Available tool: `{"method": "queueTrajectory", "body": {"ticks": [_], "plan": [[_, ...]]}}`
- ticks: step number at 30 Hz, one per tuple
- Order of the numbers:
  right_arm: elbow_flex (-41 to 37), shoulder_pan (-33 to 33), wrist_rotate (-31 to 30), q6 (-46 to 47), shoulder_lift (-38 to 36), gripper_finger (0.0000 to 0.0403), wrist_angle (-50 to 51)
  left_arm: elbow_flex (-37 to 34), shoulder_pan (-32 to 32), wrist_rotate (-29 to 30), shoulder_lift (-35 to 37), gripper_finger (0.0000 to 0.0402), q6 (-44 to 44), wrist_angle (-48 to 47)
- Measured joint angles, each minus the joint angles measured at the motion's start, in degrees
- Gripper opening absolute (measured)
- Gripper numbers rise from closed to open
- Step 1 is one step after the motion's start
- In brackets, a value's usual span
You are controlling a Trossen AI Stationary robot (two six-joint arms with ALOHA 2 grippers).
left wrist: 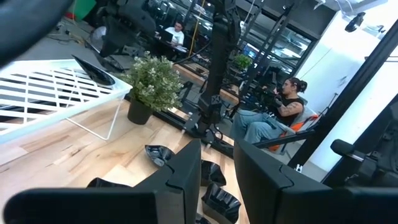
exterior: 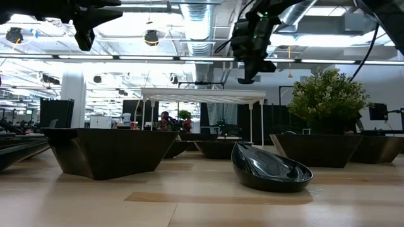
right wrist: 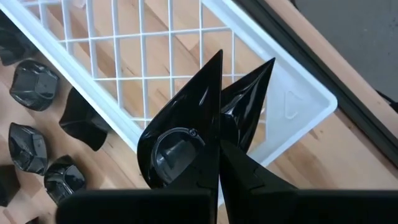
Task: Pick & Place Mini shaped plates
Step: Stack the black drop shaped plate on top of the black drop shaped plate on the shelf
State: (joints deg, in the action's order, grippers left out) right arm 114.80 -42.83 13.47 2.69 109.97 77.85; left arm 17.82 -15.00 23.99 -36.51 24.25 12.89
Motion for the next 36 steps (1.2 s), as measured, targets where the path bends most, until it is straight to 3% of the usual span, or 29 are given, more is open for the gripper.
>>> {"method": "queueTrajectory", "body": {"ticks": [36], "plan": [[-2.6,0.17,-3.06,3.79,-0.42,0.0,-2.44,0.0,0.0,-0.02,0.02,0.0097,0.02,0.01]]}}
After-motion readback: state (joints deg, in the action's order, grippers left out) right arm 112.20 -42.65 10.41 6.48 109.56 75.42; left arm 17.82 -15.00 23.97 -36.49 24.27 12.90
